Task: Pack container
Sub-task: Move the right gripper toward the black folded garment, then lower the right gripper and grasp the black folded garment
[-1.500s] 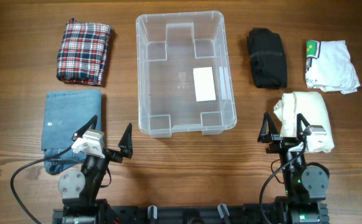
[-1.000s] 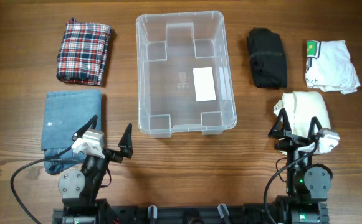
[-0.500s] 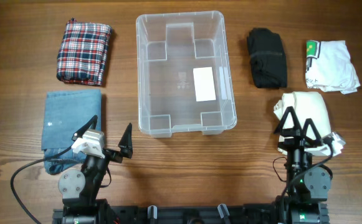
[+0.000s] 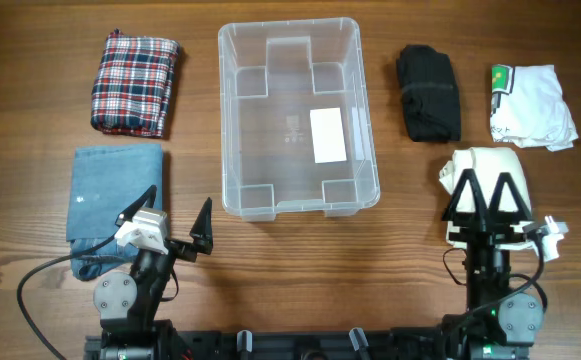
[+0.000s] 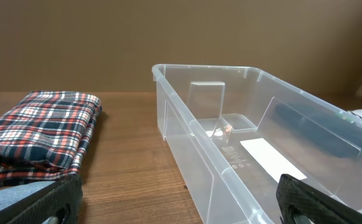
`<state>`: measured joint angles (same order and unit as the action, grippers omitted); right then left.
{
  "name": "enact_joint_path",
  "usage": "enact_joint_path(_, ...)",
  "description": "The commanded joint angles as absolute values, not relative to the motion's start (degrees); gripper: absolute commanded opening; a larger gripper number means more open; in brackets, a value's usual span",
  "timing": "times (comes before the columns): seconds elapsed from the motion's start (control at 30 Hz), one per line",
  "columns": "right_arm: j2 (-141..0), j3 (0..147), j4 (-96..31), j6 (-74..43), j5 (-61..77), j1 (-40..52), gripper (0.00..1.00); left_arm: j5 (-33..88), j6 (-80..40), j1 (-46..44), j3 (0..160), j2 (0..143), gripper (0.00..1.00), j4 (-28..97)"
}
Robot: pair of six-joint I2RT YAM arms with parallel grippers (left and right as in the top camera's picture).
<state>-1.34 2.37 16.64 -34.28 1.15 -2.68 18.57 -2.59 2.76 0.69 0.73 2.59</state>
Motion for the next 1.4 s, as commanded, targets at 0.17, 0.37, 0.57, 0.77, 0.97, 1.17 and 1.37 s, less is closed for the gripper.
enact_joint_path(0.17,-22.7,22.9,10.9,-12.2,2.5,-2.9,1.0,19.0,-1.7,3.2,0.4,0.4,1.0,2.6)
enact_joint_path(0.37,-51.5,50.0,-7.7,-5.6,3.4,-2.9,1.0,19.0,-1.7,3.2,0.4,0.4,1.0,2.6)
enact_joint_path(0.57,-80.6,82.0,-38.9,6.2,3.2,-2.9,0.99,19.0,-1.7,3.2,0.4,0.4,1.0,2.6)
enact_joint_path(0.77,-97.4,94.8,-50.2,10.7,2.3,-2.9,1.0,19.0,-1.7,3.2,0.4,0.4,1.0,2.6)
enact_joint_path(0.97,-104.6,94.8,-47.7,12.1,-1.8,-1.7,1.0,19.0,-1.7,3.2,0.4,0.4,1.0,2.6)
enact_joint_path(1.17,-110.4,94.8,-45.4,16.4,-13.9,3.6,1.0,19.0,-1.7,3.2,0.4,0.4,1.0,2.6)
enact_joint_path(1.37,-115.0,94.8,-40.7,18.2,-22.5,7.6,1.0,19.0,-1.7,3.2,0.4,0.4,1.0,2.6)
